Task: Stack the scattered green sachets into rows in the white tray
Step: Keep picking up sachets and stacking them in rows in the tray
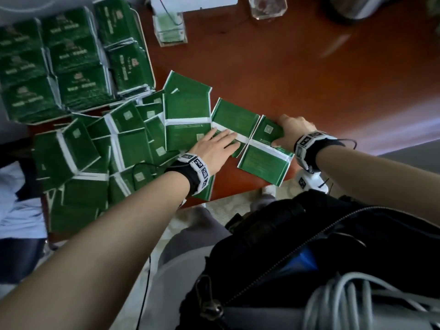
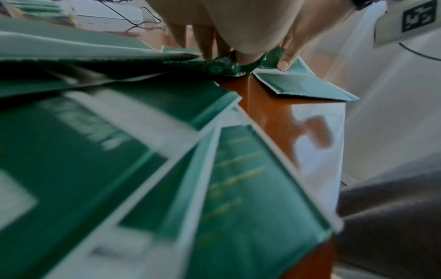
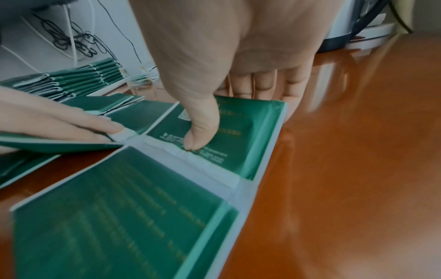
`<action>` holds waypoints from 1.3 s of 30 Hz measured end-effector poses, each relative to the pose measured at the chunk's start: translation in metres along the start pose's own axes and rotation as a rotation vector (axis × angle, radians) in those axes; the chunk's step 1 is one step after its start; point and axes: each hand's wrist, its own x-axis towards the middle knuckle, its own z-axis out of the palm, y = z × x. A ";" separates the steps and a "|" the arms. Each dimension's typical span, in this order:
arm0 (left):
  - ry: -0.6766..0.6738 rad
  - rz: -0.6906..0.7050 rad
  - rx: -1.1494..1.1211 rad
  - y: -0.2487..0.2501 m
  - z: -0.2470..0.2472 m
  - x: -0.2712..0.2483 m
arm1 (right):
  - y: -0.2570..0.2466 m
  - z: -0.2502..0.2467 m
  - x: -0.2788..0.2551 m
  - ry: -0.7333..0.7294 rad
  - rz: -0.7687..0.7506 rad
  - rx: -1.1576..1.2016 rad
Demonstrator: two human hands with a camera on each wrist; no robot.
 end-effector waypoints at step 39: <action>0.210 -1.222 -1.090 0.035 -0.073 0.096 | 0.115 -0.087 0.079 -0.073 -0.365 -0.231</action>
